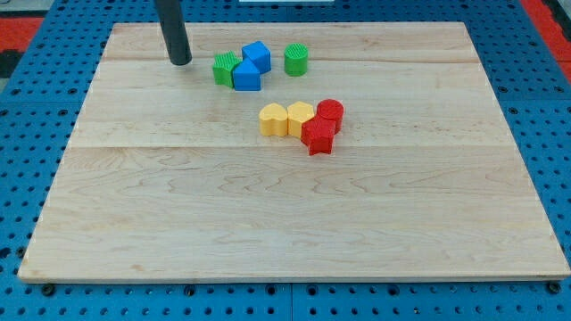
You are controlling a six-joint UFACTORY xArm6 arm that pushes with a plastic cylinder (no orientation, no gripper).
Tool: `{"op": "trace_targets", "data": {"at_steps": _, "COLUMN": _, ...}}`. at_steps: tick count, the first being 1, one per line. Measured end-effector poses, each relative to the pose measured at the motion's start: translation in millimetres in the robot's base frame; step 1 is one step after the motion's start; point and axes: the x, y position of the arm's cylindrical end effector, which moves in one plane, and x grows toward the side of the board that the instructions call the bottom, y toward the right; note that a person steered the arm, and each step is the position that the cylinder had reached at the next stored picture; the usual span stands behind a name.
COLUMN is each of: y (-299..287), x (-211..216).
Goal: Move the green star below the blue cube
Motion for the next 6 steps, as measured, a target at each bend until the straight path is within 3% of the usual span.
{"op": "trace_targets", "data": {"at_steps": 3, "y": 95.8, "x": 33.1}}
{"op": "trace_targets", "data": {"at_steps": 4, "y": 74.8, "x": 83.1}}
{"op": "trace_targets", "data": {"at_steps": 5, "y": 150.2, "x": 102.5}}
{"op": "trace_targets", "data": {"at_steps": 6, "y": 203.9, "x": 84.4}}
